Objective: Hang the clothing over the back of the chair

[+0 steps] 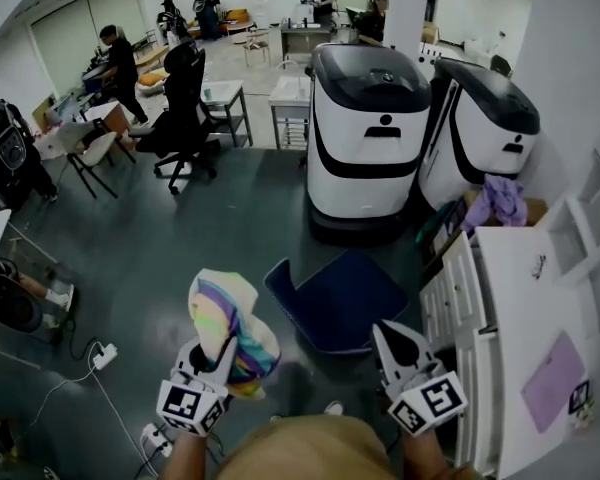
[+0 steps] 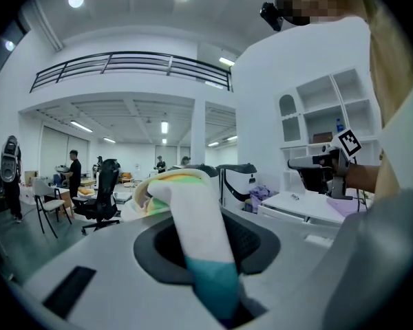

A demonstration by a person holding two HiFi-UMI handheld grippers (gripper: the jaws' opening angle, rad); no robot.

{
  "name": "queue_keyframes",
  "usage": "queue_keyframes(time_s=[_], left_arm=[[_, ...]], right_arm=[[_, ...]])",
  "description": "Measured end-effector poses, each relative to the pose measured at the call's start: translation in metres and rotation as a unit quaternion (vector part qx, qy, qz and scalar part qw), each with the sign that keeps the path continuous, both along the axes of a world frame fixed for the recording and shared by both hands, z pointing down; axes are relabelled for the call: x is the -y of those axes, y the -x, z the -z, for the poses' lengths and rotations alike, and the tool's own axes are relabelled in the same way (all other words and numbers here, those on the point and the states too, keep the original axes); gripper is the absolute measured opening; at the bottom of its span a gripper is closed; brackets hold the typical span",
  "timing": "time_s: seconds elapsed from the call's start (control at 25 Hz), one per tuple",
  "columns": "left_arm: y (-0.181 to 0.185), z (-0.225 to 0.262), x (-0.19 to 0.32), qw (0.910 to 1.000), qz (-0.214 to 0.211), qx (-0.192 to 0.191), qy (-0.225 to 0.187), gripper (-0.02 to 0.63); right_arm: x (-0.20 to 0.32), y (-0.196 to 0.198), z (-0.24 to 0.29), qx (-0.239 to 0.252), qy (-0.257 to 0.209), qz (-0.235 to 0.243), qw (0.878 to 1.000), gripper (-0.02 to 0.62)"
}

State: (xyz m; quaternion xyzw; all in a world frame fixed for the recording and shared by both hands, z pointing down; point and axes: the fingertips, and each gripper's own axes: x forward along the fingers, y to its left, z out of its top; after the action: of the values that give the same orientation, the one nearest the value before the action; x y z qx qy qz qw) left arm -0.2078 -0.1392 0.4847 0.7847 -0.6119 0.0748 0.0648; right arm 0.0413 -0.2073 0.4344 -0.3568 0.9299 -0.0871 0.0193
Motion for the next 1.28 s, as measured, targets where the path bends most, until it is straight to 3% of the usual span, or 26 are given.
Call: queue_keyframes(time_s=[0.4,0.76,1.04,1.28], left_arm=[[-0.021,-0.023,0.034,0.9972,-0.061,0.026,0.036,0.098],[-0.043,-0.066,0.073,0.9889,-0.114,0.058,0.076,0.1],[-0.056,-0.103,0.111,0.9677,-0.196,0.125,0.097,0.103],[-0.069,-0.124,0.139,0.9586,-0.222,0.129,0.123,0.104]], right_arm=[[-0.009,-0.018,-0.002,0.005,0.008,-0.037,0.999,0.003],[-0.01,-0.036,0.001,-0.004,0.008,-0.064,0.998,0.003],[-0.016,-0.051,0.004,-0.009,0.005,-0.086,0.996,0.004],[-0.019,-0.064,0.004,-0.01,0.006,-0.104,0.995,0.005]])
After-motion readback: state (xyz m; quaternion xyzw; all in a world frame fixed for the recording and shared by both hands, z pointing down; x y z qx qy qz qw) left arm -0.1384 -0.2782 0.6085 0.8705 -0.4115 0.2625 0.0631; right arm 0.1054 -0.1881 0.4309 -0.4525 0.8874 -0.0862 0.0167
